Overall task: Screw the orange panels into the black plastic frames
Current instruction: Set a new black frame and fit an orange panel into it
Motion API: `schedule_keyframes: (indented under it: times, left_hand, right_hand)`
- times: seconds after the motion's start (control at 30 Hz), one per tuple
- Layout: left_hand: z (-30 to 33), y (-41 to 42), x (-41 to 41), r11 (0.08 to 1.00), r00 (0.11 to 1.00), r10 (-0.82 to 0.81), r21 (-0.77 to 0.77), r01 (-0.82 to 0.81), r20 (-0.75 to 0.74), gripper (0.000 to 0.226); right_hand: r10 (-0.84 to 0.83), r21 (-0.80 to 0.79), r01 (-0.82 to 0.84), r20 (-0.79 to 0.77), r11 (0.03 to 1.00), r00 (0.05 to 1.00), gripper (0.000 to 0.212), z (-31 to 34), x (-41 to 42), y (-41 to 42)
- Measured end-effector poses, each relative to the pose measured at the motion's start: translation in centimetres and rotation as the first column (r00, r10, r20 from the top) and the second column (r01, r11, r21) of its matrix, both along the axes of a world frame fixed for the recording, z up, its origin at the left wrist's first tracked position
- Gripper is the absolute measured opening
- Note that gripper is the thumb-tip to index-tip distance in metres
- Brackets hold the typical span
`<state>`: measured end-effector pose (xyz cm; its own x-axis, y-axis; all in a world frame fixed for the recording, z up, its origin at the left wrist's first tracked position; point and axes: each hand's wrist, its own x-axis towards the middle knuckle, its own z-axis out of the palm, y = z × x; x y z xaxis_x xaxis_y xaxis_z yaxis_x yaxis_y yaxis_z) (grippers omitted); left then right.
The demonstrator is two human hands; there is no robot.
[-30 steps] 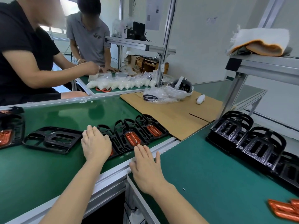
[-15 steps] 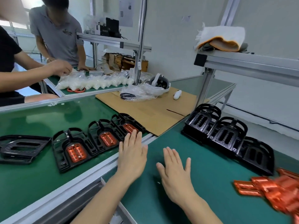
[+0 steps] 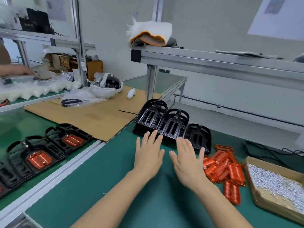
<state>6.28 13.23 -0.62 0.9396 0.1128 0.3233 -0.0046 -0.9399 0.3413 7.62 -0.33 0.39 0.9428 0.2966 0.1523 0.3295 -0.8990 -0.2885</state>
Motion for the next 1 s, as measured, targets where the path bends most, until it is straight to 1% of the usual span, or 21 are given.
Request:
schedule_keyframes:
  times: [0.1,0.2,0.27,0.4,0.53,0.67,0.73,0.83,1.0]
  left_hand:
    - [-0.1,-1.5,2.7,0.993,0.996,-0.063,0.104,0.056,0.061,0.050]
    - [-0.4,-2.9,4.5,0.977,0.988,-0.130,0.184,0.112,0.085,0.047]
    - [-0.5,-3.8,5.4,0.970,0.984,-0.152,0.207,0.130,0.093,0.046]
    - [-0.8,-5.1,6.5,0.972,0.982,-0.159,0.190,0.138,0.103,0.048]
    - [-0.9,-5.9,7.1,0.973,0.980,-0.167,0.180,0.146,0.106,0.049]
    - [-1.0,-5.7,7.7,0.974,0.983,-0.149,0.186,0.128,0.104,0.049]
    - [-1.1,-5.6,7.8,0.977,0.986,-0.140,0.175,0.123,0.089,0.049]
    - [-1.2,-5.5,8.0,0.981,0.988,-0.141,0.143,0.131,0.066,0.050]
    - [-1.2,-5.5,8.1,0.984,0.986,-0.157,0.095,0.151,0.052,0.052]
  right_hand:
    - [-0.056,-0.024,0.056,0.001,0.998,0.998,0.055,0.2,1.7,-1.8]
    - [-0.125,-0.120,0.129,0.039,0.984,0.991,0.050,0.1,3.7,-4.0]
    - [-0.156,-0.185,0.168,0.079,0.968,0.985,0.044,0.0,5.0,-5.4]
    - [-0.193,-0.248,0.221,0.134,0.943,0.972,0.034,-0.3,7.0,-6.8]
    - [-0.199,-0.235,0.247,0.208,0.940,0.958,0.026,-0.8,8.0,-6.8]
    - [-0.148,-0.271,0.230,0.293,0.935,0.945,0.021,-0.8,8.5,-7.3]
    - [-0.113,-0.305,0.210,0.306,0.929,0.945,0.018,-0.8,8.7,-7.5]
    - [-0.107,-0.339,0.215,0.309,0.916,0.945,0.015,-0.8,8.9,-7.7]
    - [-0.050,-0.353,0.171,0.327,0.920,0.944,0.020,-0.7,9.1,-7.8]
